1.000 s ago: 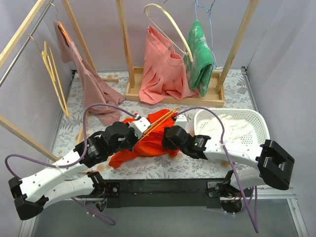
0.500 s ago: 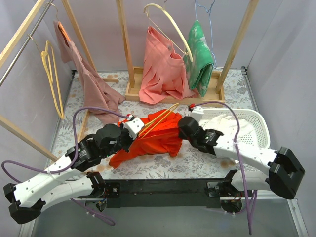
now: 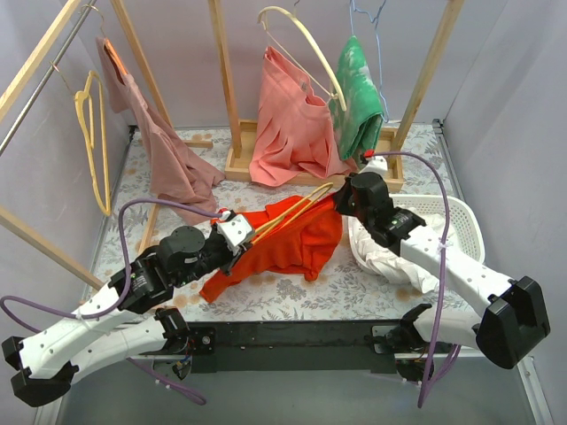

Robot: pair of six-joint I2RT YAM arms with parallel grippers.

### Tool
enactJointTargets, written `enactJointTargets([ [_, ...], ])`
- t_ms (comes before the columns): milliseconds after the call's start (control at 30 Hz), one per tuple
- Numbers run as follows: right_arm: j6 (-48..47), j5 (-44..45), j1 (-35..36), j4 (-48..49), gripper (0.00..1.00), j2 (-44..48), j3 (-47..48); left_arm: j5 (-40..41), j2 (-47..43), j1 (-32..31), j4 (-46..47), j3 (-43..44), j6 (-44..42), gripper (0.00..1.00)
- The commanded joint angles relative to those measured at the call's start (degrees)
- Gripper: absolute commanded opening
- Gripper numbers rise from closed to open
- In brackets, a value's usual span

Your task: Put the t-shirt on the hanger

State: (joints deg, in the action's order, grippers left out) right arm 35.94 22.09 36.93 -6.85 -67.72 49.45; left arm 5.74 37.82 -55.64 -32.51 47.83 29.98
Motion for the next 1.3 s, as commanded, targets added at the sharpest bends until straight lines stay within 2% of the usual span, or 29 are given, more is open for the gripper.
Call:
enactJointTargets([
  [0, -7.9, 7.36, -3.88, 1.93, 0.01, -0.83, 5.47, 0.59, -0.38, 0.18, -6.68, -0.9, -1.67, 0.0],
  [800, -17.04, -0.36, -3.44, 2.37, 0.01, 8.22, 12.07, 3.06, 5.77, 0.18, -5.9, -3.62, -1.06, 0.0],
  [900, -18.89, -3.88, -1.78, 0.27, 0.01, 5.16, 18.11, 2.35, 5.77, 0.18, -5.02, -2.84, -1.41, 0.0],
  [933, -19.94, -4.15, -0.55, -2.0, 0.01, 2.01, 22.83, 2.61, 5.94, 0.18, -4.76, -2.31, -1.5, 0.0],
  [1067, -25.12, 1.02, 12.51, -6.24, 0.01, -5.65, 35.78, 5.07, 9.89, 0.18, -6.41, 2.78, -1.85, 0.0],
  [1167, -27.93, 0.51, 17.2, -10.8, 0.01, -10.58, 45.07, 5.95, 12.18, 0.26, -7.74, 7.61, -2.64, 0.0],
  [1267, -29.69, -2.3, 18.79, -14.41, 0.01, -13.57, 51.69, 7.79, 12.36, 0.18, -9.84, 13.67, -3.61, 0.0],
])
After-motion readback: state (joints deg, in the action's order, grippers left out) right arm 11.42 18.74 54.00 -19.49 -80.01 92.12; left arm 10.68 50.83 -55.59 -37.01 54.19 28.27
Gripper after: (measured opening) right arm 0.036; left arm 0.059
